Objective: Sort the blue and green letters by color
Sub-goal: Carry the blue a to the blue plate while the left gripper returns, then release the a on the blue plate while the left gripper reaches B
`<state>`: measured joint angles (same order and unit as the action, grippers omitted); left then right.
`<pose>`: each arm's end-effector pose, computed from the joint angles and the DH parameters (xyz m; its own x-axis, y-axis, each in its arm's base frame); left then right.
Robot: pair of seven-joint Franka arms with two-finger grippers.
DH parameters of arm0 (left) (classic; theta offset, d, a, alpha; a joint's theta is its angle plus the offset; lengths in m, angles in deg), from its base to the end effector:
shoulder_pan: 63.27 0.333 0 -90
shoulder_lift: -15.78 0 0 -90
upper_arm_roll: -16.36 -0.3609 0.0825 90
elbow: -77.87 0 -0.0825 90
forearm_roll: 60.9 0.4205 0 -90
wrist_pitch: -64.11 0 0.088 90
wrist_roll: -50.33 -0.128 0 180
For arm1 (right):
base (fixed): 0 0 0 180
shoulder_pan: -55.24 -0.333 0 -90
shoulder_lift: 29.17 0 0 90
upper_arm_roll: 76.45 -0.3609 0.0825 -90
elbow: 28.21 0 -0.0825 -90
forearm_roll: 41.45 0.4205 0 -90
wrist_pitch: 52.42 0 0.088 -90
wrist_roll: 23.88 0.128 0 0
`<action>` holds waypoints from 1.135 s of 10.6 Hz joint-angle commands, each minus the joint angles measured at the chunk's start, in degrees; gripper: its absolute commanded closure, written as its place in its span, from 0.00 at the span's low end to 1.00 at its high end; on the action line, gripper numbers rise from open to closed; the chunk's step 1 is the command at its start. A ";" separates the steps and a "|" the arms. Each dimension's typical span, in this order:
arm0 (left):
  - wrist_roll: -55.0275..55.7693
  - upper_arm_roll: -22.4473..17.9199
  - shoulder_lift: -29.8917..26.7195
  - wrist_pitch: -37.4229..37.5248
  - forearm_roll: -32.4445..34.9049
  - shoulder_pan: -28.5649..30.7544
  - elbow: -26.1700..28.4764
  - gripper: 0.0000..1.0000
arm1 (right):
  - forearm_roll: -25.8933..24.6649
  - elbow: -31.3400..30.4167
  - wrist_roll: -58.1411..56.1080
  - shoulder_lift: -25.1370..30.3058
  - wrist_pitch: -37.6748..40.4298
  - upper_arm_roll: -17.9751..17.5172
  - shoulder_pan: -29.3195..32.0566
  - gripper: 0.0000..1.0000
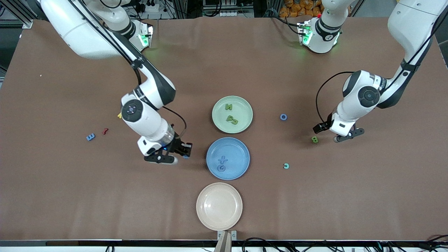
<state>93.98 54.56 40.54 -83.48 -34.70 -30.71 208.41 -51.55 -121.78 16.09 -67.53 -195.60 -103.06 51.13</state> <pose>0.5577 -0.0696 0.1921 0.9507 0.3101 -0.0104 0.3102 -0.9504 0.0207 0.6904 0.3458 0.2801 0.9781 -0.1743 0.1134 -0.1367 -0.9499 -0.2810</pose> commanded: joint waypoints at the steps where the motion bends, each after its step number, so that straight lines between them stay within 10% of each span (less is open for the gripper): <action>1: 1.25 0.82 2.57 -0.87 1.31 -1.44 -1.60 0.00 | -0.88 12.68 9.84 -8.55 1.23 8.65 -13.07 1.00; 6: 1.96 0.39 6.62 -1.04 2.18 -1.89 -5.29 0.00 | -1.23 16.40 23.58 -11.65 1.32 14.04 -23.75 0.91; 7: 2.05 0.38 6.79 -1.04 2.27 -1.98 -5.73 0.00 | -1.06 16.41 23.76 -11.56 1.32 14.04 -23.76 0.60; 8: 2.05 0.30 6.97 -1.04 2.27 -2.33 -6.08 0.00 | -0.80 16.41 23.93 -11.21 1.41 14.04 -23.58 0.01; 12: 4.33 -2.15 7.85 -0.95 4.46 -4.87 -7.23 0.00 | -0.45 15.71 23.50 -7.62 1.58 14.13 -21.74 0.00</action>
<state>95.36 54.78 47.37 -84.18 -34.04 -33.12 202.39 -51.62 -105.84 38.59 -77.65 -195.29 -88.86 28.01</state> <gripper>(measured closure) 0.000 0.163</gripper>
